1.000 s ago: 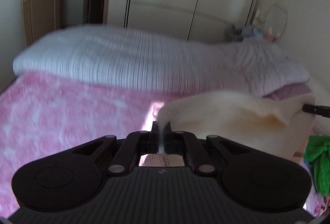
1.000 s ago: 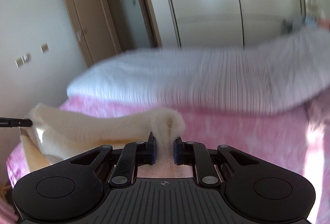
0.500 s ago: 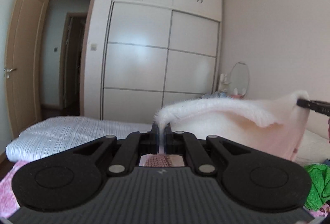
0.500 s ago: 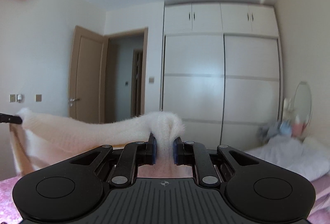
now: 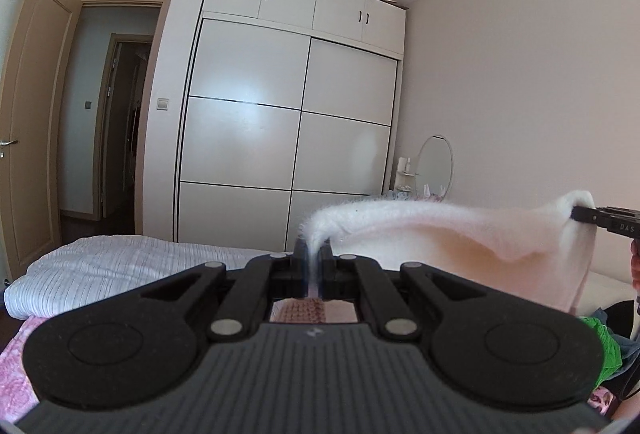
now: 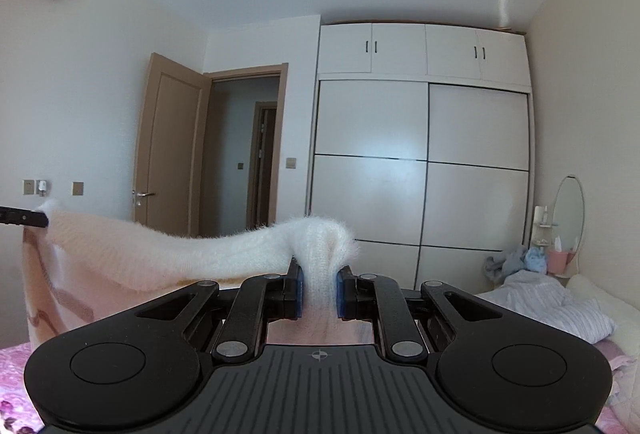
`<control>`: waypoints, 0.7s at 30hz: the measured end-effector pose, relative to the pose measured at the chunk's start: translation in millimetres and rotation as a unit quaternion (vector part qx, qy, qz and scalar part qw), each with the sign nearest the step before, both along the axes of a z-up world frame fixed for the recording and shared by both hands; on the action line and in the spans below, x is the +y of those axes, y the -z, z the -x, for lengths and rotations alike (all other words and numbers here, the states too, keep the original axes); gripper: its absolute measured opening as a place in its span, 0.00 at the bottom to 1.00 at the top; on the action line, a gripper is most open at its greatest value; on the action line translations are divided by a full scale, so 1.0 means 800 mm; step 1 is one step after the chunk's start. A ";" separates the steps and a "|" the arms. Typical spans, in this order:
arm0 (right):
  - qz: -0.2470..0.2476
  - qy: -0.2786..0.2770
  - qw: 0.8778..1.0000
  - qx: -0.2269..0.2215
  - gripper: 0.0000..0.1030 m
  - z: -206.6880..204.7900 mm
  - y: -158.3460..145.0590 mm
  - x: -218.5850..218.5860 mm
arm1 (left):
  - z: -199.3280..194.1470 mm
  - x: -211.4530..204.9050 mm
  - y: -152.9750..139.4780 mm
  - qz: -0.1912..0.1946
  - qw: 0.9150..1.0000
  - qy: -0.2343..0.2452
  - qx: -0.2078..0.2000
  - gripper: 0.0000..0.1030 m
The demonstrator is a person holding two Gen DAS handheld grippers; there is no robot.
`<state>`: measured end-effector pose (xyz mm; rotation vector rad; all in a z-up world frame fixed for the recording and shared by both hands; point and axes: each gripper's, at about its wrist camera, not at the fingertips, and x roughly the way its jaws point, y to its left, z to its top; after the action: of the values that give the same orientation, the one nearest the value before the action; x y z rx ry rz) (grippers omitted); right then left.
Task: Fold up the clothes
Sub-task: 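Grasp the sweater hem with both grippers and lift it to shake out, then lay the sweater flat on the bed and open both grippers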
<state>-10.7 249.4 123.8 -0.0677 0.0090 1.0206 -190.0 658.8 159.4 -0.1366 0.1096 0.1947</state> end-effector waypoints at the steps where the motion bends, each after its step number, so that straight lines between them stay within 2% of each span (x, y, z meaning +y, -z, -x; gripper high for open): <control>1: 0.001 -0.001 1.000 0.001 0.13 -0.006 -0.003 0.002 | -0.008 0.005 -0.002 0.003 1.000 0.002 0.002 0.02; 5: 0.023 0.009 1.000 0.006 0.13 -0.046 -0.003 0.031 | -0.077 0.036 0.009 0.011 0.999 0.007 0.033 0.02; 8: 0.061 0.023 0.997 0.037 0.13 -0.110 0.022 0.077 | -0.154 0.069 0.034 0.029 0.997 0.004 0.076 0.03; 10: 0.105 0.031 0.990 0.090 0.14 -0.167 0.050 0.119 | -0.230 0.101 0.074 0.056 0.990 -0.010 0.130 0.04; 11: 0.132 0.035 0.983 0.125 0.16 -0.200 0.066 0.143 | -0.269 0.118 0.097 0.067 0.985 -0.017 0.159 0.13; 12: 0.157 0.038 0.973 0.163 0.21 -0.233 0.083 0.167 | -0.302 0.130 0.121 0.064 0.980 -0.044 0.182 0.18; 13: 0.176 0.042 0.962 0.205 0.45 -0.267 0.104 0.189 | -0.333 0.141 0.145 0.059 0.975 -0.074 0.203 0.25; 14: 0.186 0.055 0.953 0.234 0.64 -0.294 0.125 0.209 | -0.353 0.150 0.166 0.058 0.968 -0.097 0.224 0.32; 16: 0.190 0.082 0.941 0.267 0.67 -0.327 0.158 0.229 | -0.386 0.167 0.206 0.060 0.952 -0.139 0.265 0.30; 18: 0.194 0.099 0.932 0.291 0.67 -0.343 0.183 0.234 | -0.381 0.173 0.240 0.078 0.946 -0.143 0.281 0.31; 21: 0.198 0.096 0.924 0.312 0.67 -0.341 0.223 0.205 | -0.354 0.168 0.286 0.109 0.934 -0.146 0.307 0.31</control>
<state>261.8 413.4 -54.5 -0.1057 0.7942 0.7951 93.0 793.1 -69.6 -0.3123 0.7408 0.5209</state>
